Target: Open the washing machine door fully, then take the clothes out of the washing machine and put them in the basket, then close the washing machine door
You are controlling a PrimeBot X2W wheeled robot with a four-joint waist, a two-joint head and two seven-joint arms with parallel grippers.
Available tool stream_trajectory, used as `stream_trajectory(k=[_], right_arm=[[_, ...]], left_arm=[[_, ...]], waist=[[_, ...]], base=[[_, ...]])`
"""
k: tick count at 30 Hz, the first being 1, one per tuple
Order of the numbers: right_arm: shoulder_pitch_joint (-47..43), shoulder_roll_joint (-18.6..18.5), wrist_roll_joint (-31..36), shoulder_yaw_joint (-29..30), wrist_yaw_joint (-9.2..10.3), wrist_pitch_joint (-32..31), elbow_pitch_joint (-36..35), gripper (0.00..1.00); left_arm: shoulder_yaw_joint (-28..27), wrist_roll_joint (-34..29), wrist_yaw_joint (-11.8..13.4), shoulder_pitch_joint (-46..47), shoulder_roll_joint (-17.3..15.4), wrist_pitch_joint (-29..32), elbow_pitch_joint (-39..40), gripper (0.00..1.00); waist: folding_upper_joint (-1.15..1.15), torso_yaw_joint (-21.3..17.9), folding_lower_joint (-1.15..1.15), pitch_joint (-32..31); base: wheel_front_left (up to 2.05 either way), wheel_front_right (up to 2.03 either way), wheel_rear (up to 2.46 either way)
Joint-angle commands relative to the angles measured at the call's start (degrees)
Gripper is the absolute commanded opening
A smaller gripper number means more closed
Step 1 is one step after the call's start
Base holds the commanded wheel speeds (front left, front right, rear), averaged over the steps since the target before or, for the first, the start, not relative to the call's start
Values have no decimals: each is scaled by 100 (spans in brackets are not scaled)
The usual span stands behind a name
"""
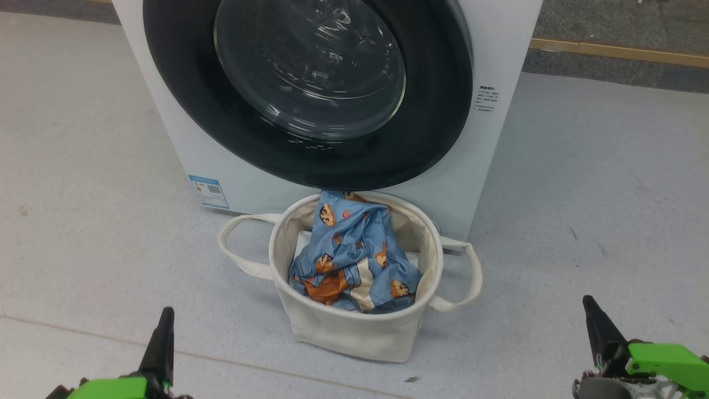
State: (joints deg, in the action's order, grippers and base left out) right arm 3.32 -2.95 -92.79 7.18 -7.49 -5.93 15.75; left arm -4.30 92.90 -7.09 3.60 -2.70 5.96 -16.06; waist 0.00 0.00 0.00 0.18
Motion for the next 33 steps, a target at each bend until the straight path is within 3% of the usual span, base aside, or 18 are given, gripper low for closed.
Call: stream_trajectory(k=[1,33], right_arm=[[283,-20,34,-100,0,-29,-174,0],[285,-10,47,-85,0,-41,-174,0]], left_arm=[[-192,-49,-40,256,-43,29,202,0],[-206,-60,-40,257,-33,40,202,0]], waist=[[0,0,0,0],[0,0,0,0]], base=[[0,0,0],[0,0,0]])
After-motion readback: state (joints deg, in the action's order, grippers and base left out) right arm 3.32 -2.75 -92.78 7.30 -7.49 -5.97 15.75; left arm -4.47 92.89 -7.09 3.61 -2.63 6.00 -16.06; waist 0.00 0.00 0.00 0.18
